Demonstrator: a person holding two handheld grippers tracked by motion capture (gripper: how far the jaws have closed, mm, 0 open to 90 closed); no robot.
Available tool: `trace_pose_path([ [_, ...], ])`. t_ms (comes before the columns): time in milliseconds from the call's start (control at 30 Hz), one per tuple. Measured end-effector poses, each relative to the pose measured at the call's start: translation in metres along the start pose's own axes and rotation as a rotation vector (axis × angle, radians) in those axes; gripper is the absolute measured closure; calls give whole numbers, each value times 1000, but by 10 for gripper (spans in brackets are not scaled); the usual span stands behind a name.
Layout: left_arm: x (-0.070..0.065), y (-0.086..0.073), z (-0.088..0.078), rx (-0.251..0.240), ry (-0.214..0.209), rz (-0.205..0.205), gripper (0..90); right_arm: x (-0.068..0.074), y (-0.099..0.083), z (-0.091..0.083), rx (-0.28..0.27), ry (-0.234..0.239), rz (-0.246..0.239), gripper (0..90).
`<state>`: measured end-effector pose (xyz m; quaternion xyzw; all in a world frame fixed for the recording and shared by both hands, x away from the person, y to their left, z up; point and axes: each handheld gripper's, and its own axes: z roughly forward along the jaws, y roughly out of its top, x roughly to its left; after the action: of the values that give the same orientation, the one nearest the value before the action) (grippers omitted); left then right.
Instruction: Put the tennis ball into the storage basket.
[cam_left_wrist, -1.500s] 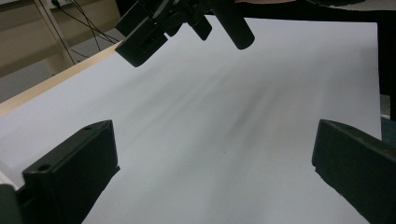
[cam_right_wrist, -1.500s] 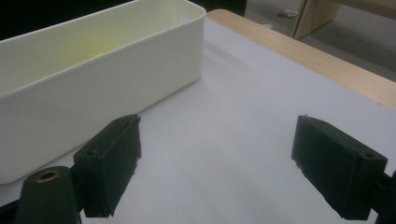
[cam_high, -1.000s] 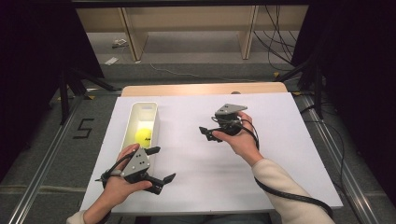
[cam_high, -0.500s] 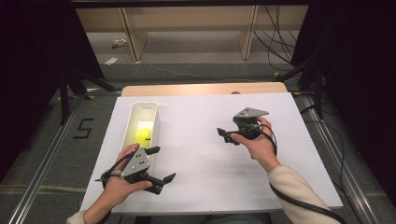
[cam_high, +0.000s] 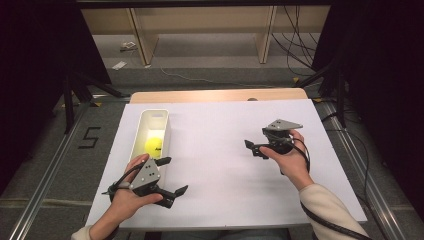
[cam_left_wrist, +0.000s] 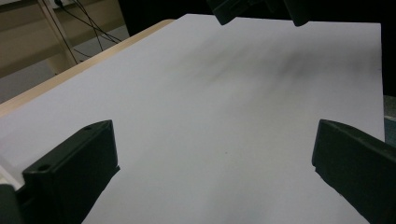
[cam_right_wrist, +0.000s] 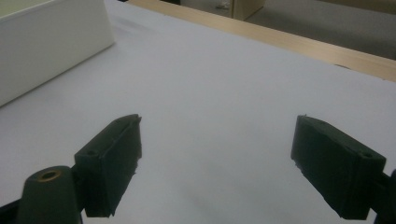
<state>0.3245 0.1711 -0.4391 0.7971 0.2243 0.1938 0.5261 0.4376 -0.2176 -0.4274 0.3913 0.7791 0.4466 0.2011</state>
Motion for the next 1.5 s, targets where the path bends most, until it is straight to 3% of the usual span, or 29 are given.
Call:
trace_pose_path([
  [500,0,0,0,-1,4,-3,0,-17,-18,-35,-19,-51,36,169],
  [1500,1,0,-1,-3,11,-7,0,-25,-50,-77,-15,-90,61,168],
])
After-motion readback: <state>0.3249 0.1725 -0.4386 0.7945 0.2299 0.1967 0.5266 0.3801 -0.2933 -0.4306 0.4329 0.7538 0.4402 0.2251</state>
